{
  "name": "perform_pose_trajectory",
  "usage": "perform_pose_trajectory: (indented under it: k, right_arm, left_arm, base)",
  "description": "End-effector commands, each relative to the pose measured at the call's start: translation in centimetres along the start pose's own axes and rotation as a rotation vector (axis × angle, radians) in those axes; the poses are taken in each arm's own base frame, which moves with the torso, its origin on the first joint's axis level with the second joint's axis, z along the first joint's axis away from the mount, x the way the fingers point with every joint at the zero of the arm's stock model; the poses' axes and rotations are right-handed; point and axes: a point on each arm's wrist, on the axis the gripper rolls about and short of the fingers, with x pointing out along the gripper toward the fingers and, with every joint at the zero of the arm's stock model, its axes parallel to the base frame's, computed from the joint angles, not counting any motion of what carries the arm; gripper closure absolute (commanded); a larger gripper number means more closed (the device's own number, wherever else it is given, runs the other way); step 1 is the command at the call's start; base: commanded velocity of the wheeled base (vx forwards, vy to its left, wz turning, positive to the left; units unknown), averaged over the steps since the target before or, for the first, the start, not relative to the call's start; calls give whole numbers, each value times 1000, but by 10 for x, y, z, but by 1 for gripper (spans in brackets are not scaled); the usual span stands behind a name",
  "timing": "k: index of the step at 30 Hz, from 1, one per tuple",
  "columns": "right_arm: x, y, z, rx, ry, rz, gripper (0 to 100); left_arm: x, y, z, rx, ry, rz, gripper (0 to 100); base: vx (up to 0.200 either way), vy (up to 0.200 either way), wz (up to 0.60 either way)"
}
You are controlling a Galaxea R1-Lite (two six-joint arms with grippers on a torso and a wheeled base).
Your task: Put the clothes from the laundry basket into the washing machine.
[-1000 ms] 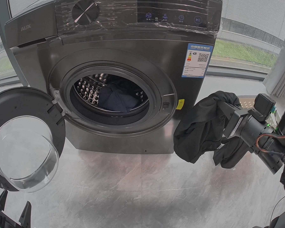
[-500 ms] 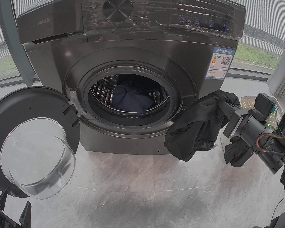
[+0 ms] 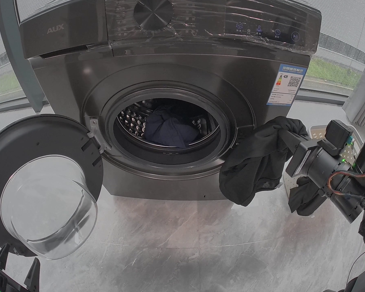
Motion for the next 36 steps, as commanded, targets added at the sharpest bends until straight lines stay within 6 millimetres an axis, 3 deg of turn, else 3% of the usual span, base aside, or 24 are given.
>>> perform_pose_trajectory:
  k: [1, 28, 36]
  right_arm:
    - [0, 0, 0, 0, 2, 0, 100]
    - [0, 0, -1, 0, 5, 1, 100]
    - [-1, 1, -2, -1, 10, 4, 100]
  left_arm:
    - [0, 0, -4, 0, -1, 1, 0]
    - [0, 0, -4, 0, -1, 1, 0]
    - [0, 0, -4, 0, -1, 1, 0]
  base:
    - [0, 0, 0]
    - [0, 0, 0]
    - [0, 200, 0]
